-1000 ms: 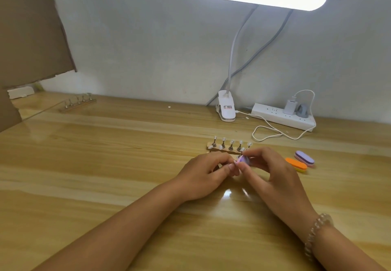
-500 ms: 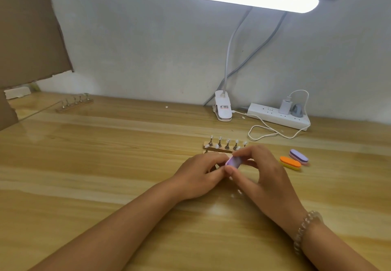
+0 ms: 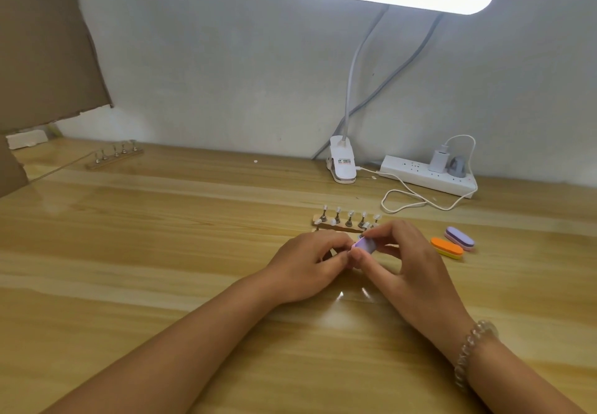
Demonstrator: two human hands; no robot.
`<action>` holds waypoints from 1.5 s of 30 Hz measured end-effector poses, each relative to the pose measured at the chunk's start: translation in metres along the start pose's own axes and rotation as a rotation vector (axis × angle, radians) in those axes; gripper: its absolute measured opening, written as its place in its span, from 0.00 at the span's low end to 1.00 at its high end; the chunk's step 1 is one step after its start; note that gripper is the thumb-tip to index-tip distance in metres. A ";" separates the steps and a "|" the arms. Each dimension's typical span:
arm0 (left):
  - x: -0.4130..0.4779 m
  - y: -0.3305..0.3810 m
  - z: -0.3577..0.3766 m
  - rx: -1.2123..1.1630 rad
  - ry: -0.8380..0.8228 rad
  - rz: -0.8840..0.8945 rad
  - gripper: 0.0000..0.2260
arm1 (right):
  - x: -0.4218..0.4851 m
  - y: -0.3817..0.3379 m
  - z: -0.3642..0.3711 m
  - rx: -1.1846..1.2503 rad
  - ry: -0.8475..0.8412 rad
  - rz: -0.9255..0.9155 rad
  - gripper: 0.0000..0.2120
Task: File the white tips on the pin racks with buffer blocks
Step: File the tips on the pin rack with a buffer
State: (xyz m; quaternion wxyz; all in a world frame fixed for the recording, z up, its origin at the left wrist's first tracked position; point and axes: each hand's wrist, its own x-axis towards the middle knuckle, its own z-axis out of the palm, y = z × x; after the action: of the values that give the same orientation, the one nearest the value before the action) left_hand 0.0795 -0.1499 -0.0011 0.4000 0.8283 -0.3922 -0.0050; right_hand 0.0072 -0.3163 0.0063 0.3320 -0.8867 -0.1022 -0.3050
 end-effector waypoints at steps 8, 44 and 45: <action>0.001 0.002 -0.004 -0.281 0.101 -0.025 0.10 | 0.000 0.003 -0.003 0.050 0.096 0.105 0.11; 0.003 -0.006 0.000 -0.231 0.077 -0.041 0.12 | 0.000 0.001 -0.002 -0.037 0.073 -0.057 0.12; 0.003 -0.006 0.000 -0.228 0.075 -0.045 0.12 | -0.001 -0.002 -0.001 -0.043 0.035 -0.098 0.13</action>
State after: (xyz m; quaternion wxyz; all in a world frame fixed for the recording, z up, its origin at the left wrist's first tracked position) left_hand 0.0859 -0.1495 -0.0039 0.5059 0.7856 -0.3552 -0.0277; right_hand 0.0050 -0.3155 0.0068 0.2991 -0.8822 -0.1334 -0.3383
